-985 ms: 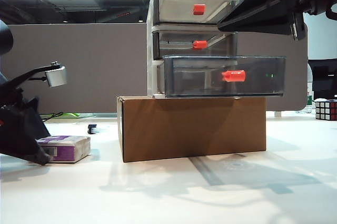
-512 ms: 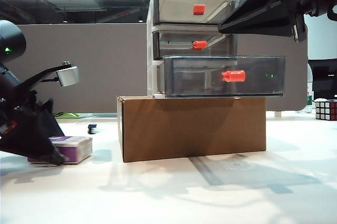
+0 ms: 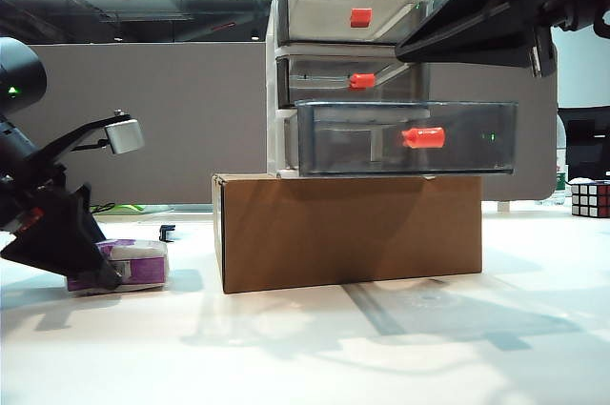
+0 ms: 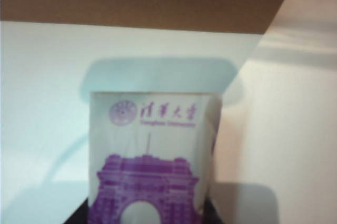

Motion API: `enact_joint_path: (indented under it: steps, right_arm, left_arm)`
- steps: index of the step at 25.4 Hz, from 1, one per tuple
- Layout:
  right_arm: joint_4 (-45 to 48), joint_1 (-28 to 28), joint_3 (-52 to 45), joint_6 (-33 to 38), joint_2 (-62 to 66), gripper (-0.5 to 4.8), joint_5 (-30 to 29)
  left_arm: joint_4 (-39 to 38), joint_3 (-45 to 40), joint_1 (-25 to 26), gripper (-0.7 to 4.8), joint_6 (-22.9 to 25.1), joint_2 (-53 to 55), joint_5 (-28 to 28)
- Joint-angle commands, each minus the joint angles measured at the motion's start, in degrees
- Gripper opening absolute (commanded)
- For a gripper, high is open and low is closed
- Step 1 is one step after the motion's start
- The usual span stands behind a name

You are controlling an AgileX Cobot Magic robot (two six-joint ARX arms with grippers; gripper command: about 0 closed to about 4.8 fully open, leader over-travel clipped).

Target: Open the third layer of the drawer on the table, pick up a pack of napkins on the table and put it in, and finally close the drawer.

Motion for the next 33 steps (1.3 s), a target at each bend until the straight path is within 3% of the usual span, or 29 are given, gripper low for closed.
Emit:
enact_joint_path:
  steps: [1, 9, 12, 14, 18, 19, 21, 27, 30, 33]
  right_arm:
    - [-0.2, 0.1, 0.2, -0.2, -0.2, -0.06, -0.1]
    - [-0.3, 0.1, 0.3, -0.2, -1.1, -0.06, -0.2]
    - [-0.4, 0.1, 0.3, -0.2, -3.0, -0.06, -0.1]
    - [-0.3, 0.1, 0.3, 0.0, -3.8, -0.06, -0.1]
    - [-0.3, 0.1, 0.3, 0.7, -5.5, -0.06, -0.1]
    - [-0.2, 0.1, 0.3, 1.2, -6.1, -0.06, -0.1]
    - [-0.4, 0.1, 0.3, 1.8, -6.8, -0.06, -0.1]
    - [-0.5, 0.0, 0.3, 2.4, -9.2, -0.06, -0.2]
    - [-0.5, 0.0, 0.3, 2.4, -10.4, -0.06, -0.1]
    - [-0.6, -0.1, 0.4, 2.6, -11.9, -0.06, -0.1]
  left_arm:
    - [-0.6, -0.1, -0.1, 1.69, -0.6, -0.6, 0.5]
    - [-7.6, -0.1, -0.2, 1.83, -0.7, -12.0, 0.4]
    - [-14.9, -0.1, -2.6, 1.83, -1.2, -23.4, 0.6]
    - [-15.6, -0.1, -4.3, 1.85, -1.8, -27.5, 1.5]
    - [-13.9, -0.1, -10.6, 1.86, -7.8, -34.8, 1.5]
    - [-11.4, 0.0, -14.6, 1.86, -11.5, -36.5, 1.0]
    - [-6.5, 0.0, -21.3, 1.85, -15.5, -36.4, -1.4]
    - [9.1, 0.4, -34.6, 1.85, -22.3, -28.2, -10.4]
    - [10.6, 4.7, -37.2, 1.85, -25.5, -20.2, -14.8]
    - [10.7, 11.6, -38.9, 1.85, -25.9, -12.6, -14.6]
